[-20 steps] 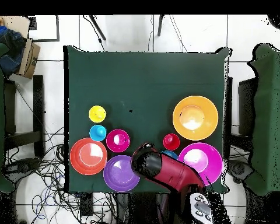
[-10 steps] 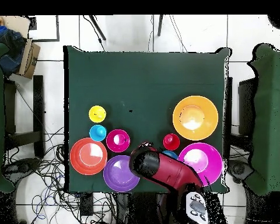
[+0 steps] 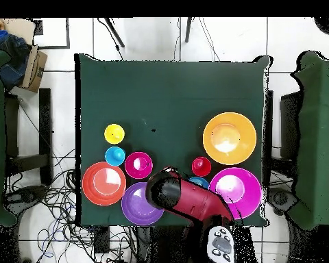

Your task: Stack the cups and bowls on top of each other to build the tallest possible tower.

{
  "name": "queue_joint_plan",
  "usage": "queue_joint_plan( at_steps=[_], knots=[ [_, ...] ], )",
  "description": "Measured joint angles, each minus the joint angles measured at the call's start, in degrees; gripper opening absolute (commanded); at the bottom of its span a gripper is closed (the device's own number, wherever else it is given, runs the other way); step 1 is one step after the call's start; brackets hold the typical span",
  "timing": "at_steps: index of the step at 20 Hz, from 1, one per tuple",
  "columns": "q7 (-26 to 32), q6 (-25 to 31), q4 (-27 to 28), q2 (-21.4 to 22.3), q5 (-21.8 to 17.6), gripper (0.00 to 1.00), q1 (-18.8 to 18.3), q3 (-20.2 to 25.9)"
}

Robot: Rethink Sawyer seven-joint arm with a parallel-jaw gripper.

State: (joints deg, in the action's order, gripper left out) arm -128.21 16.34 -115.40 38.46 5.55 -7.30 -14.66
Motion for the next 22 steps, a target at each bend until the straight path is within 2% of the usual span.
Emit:
queue_joint_plan(
  at_steps=[8,15,16,22],
  knots=[
    [0.00,0.24,0.07,-0.03,-0.01,0.00,0.48,-0.21],
    [0.00,0.24,0.07,-0.03,-0.01,0.00,-1.71,0.06],
    [0.00,0.24,0.07,-0.04,0.00,1.00,-2.22,0.12],
    [0.00,0.24,0.07,-0.04,-0.01,1.00,-2.91,0.12]
  ],
)
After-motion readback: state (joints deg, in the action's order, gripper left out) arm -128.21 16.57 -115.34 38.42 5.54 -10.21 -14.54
